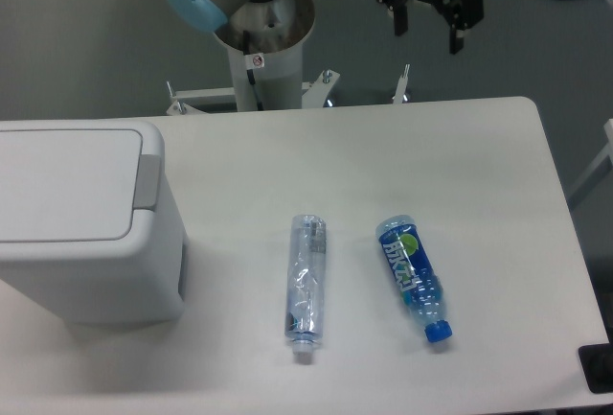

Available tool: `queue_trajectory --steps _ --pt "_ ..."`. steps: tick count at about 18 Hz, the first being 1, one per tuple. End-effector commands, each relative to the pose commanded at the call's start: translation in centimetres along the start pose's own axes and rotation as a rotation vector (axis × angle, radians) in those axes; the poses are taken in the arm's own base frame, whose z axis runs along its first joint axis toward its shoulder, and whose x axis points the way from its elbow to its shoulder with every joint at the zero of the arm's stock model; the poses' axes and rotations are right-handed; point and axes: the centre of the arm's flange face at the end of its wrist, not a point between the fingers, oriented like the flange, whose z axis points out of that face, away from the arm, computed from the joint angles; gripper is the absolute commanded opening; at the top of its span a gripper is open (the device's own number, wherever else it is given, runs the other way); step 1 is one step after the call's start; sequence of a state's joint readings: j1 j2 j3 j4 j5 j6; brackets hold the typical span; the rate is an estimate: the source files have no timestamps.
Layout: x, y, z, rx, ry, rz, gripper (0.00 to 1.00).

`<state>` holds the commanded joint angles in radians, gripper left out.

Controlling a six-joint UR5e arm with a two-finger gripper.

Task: Open the trash can
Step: 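Start moving the open gripper from its raised pose toward the table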

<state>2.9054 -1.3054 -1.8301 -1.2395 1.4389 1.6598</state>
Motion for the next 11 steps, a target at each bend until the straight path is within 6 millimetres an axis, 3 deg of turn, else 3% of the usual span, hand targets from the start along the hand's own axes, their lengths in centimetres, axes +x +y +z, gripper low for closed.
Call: queue_trajectory --steps 7,11 --pt "-0.3 -0.4 0.4 0.006 0.007 -0.003 1.0" --pt "-1.8 -2.7 0.5 0.155 0.003 -0.282 1.0"
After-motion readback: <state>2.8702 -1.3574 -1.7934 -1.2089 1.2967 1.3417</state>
